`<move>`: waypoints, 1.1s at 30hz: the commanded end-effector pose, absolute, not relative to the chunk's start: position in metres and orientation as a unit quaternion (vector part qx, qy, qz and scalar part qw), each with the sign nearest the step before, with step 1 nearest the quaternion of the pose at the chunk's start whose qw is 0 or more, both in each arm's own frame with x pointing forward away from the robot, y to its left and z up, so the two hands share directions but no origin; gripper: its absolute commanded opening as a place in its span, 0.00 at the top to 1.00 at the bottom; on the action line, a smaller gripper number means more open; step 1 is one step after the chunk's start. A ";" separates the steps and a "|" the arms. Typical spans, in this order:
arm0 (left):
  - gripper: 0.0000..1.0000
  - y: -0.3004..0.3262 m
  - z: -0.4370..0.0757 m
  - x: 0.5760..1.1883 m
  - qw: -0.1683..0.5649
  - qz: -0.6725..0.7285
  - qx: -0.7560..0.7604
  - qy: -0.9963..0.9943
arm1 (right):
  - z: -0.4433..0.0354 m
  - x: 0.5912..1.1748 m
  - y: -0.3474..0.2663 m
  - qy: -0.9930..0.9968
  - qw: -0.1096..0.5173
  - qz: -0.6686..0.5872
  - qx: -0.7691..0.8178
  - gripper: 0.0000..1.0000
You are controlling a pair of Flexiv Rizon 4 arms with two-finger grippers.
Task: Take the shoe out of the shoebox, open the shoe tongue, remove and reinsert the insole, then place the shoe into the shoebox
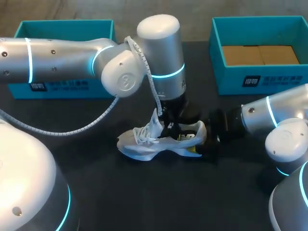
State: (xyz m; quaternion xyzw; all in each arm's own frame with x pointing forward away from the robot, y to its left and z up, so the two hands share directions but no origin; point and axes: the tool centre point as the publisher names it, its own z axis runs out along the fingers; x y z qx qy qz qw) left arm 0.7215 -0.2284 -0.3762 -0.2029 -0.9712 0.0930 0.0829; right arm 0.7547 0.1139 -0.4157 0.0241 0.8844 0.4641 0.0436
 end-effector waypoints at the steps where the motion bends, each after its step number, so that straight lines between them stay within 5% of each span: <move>1: 1.00 -0.223 -0.382 0.720 0.094 0.094 -0.204 -0.970 | -0.420 0.755 0.116 0.885 0.044 0.463 0.024 1.00; 7: 1.00 -0.221 -0.392 0.719 0.102 0.090 -0.205 -0.969 | -0.420 0.755 0.116 0.885 0.044 0.463 0.024 1.00; 9: 0.86 -0.222 -0.395 0.720 0.103 0.084 -0.207 -0.969 | -0.420 0.755 0.116 0.885 0.044 0.463 0.024 1.00; 19: 0.59 -0.224 -0.402 0.724 0.098 0.071 -0.216 -0.969 | -0.420 0.755 0.116 0.885 0.044 0.463 0.024 1.00; 33: 0.64 -0.218 -0.431 0.735 0.015 0.061 -0.219 -0.974 | -0.420 0.755 0.116 0.885 0.044 0.463 0.024 1.00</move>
